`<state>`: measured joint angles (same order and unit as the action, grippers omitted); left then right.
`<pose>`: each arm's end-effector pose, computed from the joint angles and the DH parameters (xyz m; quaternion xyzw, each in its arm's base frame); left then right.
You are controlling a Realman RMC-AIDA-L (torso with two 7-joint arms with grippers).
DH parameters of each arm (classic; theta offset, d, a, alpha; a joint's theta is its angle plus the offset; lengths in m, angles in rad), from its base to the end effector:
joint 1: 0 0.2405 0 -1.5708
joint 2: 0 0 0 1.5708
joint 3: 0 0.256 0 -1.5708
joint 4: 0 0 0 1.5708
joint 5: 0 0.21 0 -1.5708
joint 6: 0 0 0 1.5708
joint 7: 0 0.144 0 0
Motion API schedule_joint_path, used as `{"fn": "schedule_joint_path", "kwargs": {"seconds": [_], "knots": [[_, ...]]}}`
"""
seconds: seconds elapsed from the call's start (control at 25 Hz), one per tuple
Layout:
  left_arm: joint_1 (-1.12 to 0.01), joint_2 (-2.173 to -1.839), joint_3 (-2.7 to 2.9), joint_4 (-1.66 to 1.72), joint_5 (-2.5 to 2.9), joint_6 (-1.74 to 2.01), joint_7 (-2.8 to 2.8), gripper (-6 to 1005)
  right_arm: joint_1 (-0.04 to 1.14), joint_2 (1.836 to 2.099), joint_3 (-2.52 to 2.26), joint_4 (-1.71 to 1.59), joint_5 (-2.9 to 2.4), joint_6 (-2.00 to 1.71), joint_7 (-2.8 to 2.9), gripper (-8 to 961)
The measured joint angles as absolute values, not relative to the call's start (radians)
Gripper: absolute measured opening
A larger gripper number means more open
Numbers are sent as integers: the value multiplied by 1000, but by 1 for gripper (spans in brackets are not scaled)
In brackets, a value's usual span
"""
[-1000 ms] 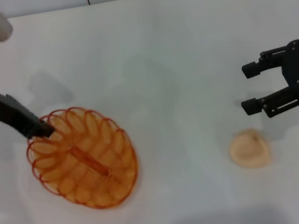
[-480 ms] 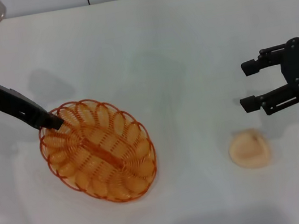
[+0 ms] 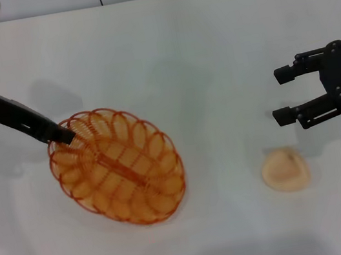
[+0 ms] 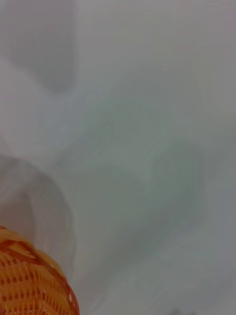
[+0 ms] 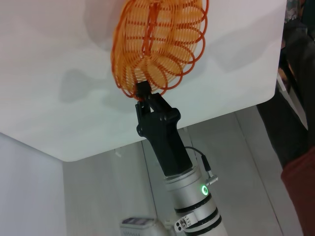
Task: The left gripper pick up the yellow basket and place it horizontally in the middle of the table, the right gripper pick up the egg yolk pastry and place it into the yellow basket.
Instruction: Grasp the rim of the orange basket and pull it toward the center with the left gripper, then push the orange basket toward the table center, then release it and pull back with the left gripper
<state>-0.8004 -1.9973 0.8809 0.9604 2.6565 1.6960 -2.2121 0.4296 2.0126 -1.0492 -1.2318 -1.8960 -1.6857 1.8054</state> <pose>-0.2211 0.3827 0.0486 -0.9150 -0.3668 0.1353 0.0994 0.1969 0.3240 0.0542 -0.9755 0.1459 0.1458 0.0766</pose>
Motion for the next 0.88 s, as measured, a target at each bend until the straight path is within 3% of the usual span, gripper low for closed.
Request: {"fn": "schedule_joint_path", "kwargs": {"seconds": [0.88], "knots": [[-713,-1997,776,987,2501,1798,-2550,76,459,2010,-1043,-1232,-1896,-1690,1807,841]]}}
